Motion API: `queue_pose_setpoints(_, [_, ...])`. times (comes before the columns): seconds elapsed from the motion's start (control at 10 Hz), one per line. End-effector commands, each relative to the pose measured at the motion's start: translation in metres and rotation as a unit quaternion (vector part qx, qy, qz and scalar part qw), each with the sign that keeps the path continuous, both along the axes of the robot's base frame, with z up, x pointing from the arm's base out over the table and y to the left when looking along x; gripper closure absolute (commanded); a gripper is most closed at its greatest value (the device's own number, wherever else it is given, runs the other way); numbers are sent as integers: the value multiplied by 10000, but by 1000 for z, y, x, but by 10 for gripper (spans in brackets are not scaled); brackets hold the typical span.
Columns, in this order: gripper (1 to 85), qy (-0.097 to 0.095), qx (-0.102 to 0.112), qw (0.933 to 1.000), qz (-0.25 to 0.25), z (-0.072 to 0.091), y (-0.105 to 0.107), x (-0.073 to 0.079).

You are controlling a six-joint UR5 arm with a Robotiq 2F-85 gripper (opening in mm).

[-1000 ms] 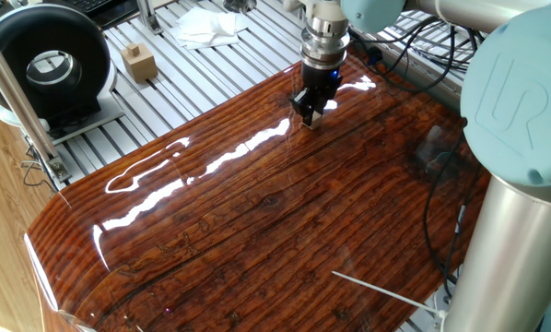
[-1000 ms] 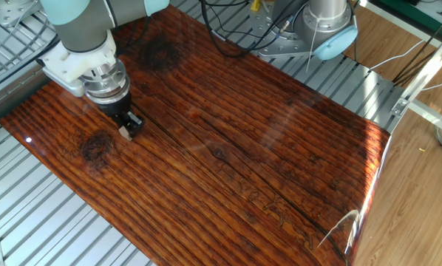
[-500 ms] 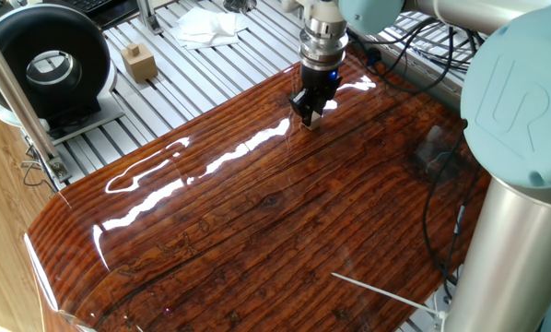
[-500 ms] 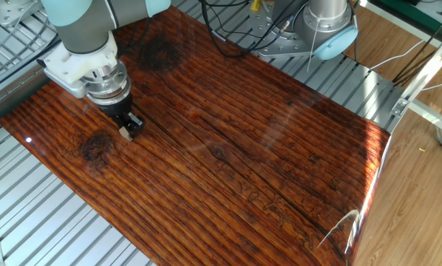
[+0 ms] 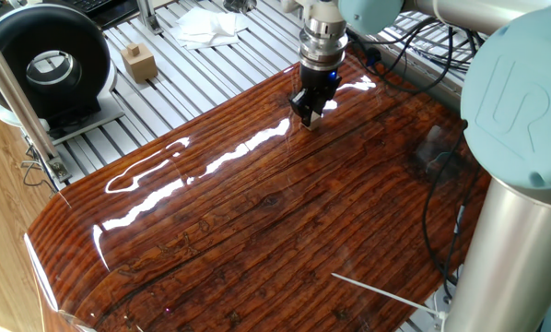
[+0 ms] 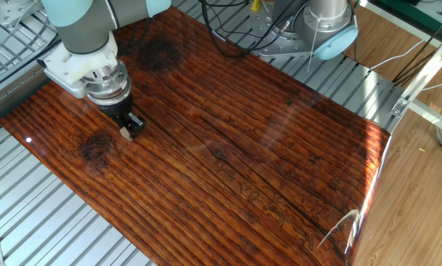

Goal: Hold a small block with the gripper and sweep it from left to right on the table

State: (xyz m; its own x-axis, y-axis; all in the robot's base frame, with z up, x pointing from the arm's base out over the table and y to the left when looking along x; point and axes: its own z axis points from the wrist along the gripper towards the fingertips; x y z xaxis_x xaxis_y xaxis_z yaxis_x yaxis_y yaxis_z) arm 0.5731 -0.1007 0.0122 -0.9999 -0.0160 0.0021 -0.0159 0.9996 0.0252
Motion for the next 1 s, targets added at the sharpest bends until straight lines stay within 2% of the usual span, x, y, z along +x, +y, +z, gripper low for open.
queue_pose_setpoints(0.0, [847,-16,10,10000,-69,0,3,2])
queue_pose_setpoints(0.9, [847,-9,-21,10000,-84,-1,6,2])
